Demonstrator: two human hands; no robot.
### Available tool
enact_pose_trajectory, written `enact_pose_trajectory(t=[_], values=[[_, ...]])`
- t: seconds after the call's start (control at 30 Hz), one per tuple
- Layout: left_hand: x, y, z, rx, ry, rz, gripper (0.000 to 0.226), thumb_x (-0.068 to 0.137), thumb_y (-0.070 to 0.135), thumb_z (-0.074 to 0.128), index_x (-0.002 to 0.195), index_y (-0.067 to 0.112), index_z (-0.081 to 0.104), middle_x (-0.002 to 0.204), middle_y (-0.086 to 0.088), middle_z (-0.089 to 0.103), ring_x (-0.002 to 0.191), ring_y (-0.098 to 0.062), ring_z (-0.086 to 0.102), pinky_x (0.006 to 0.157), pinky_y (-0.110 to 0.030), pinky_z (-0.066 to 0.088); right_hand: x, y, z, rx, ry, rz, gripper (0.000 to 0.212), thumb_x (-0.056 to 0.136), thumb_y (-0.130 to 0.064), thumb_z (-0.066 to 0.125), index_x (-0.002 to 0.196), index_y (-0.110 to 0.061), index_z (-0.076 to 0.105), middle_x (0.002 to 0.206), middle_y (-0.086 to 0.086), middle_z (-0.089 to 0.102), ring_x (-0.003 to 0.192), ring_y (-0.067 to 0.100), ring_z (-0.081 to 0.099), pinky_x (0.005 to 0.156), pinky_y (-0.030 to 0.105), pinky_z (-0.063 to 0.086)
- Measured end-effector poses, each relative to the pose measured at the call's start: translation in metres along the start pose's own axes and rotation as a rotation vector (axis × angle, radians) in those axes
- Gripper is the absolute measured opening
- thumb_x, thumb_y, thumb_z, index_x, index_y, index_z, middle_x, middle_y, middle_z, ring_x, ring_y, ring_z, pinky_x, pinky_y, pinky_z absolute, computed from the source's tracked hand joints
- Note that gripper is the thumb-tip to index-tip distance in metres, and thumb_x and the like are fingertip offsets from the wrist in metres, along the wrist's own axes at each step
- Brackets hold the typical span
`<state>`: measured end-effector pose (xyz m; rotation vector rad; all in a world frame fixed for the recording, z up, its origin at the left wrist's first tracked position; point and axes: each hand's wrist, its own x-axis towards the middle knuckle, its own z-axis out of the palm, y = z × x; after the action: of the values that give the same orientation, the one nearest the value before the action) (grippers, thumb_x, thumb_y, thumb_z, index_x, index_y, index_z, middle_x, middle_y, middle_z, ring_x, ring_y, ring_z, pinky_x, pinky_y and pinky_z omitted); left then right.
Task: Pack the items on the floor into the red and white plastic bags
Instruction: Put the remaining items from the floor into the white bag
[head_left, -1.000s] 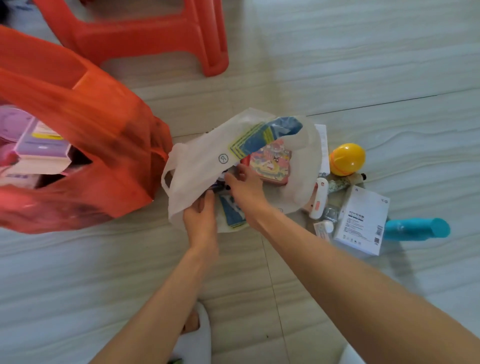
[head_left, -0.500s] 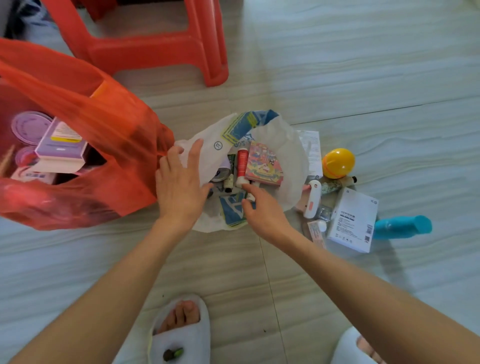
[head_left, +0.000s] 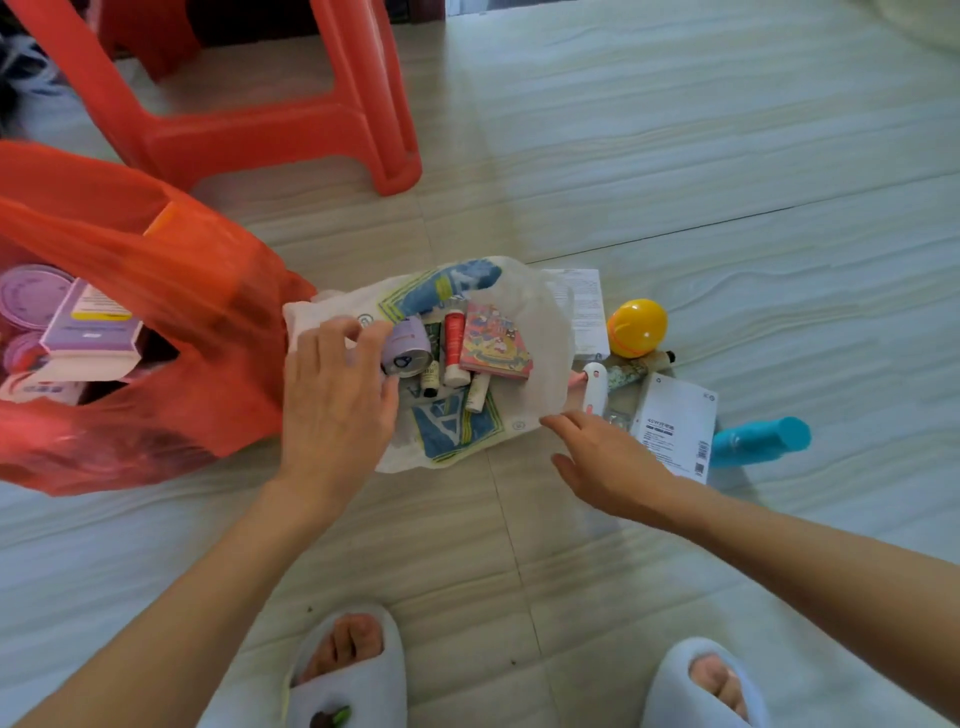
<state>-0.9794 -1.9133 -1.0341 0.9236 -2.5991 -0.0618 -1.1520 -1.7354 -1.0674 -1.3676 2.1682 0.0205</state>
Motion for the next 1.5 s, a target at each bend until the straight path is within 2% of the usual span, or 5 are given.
enact_pose_trajectory(t=[0.53, 0.73, 1.03, 1.23, 1.5], values=[[-0.028, 0.175, 0.117, 0.058, -0.642, 0.858, 0.07, 0.054, 0.02, 0.08, 0.121, 0.019, 0.06, 0.132, -0.015, 0.054, 0.123, -0.031, 0.051, 0.096, -0.038, 0.047, -0.067, 0.156, 0.006, -0.013, 0.341, 0.477, 0.054, 0.08, -0.024, 0.066, 0.129, -0.009, 0.047, 0.134, 0.018, 0.044, 0.115, 0.038, 0.048, 0.083, 0.046, 0.047], [-0.038, 0.155, 0.13, 0.095, -0.582, 0.928, 0.032, 0.049, 0.01, 0.07, 0.078, 0.022, 0.063, 0.081, 0.001, 0.063, 0.08, -0.021, 0.06, 0.071, -0.033, 0.047, -0.072, 0.156, 0.008, 0.016, 0.342, 0.535, 0.037, 0.088, -0.025, 0.057, 0.119, -0.009, 0.045, 0.119, 0.011, 0.042, 0.102, 0.032, 0.053, 0.07, 0.037, 0.044], [-0.039, 0.137, 0.086, -0.673, -0.809, -0.206, 0.019, 0.086, 0.023, 0.061, 0.102, 0.013, 0.056, 0.094, -0.002, 0.06, 0.08, -0.015, 0.056, 0.061, -0.022, 0.044, -0.091, 0.116, -0.011, -0.004, 0.64, 0.232, 0.036, 0.067, -0.032, 0.081, 0.069, -0.004, 0.058, 0.066, 0.01, 0.055, 0.042, 0.026, 0.052, 0.04, 0.024, 0.035], [-0.037, 0.085, 0.069, -1.252, -0.551, -1.259, 0.037, 0.095, 0.029, 0.045, 0.128, 0.011, 0.045, 0.111, -0.015, 0.059, 0.079, -0.023, 0.061, 0.051, -0.031, 0.058, -0.053, 0.043, -0.03, 0.909, 0.48, 0.465, 0.032, 0.08, -0.037, 0.067, 0.09, -0.007, 0.06, 0.087, 0.007, 0.059, 0.07, 0.016, 0.06, 0.053, 0.015, 0.049], [0.017, 0.039, 0.08, -1.279, -0.353, -1.198, 0.031, 0.092, 0.007, 0.051, 0.122, -0.001, 0.051, 0.116, -0.017, 0.06, 0.093, -0.027, 0.063, 0.064, -0.023, 0.057, 0.05, -0.038, -0.027, 1.975, 0.245, 0.687, 0.038, 0.088, -0.014, 0.06, 0.123, -0.007, 0.046, 0.118, 0.013, 0.052, 0.092, 0.023, 0.06, 0.059, 0.025, 0.057]])
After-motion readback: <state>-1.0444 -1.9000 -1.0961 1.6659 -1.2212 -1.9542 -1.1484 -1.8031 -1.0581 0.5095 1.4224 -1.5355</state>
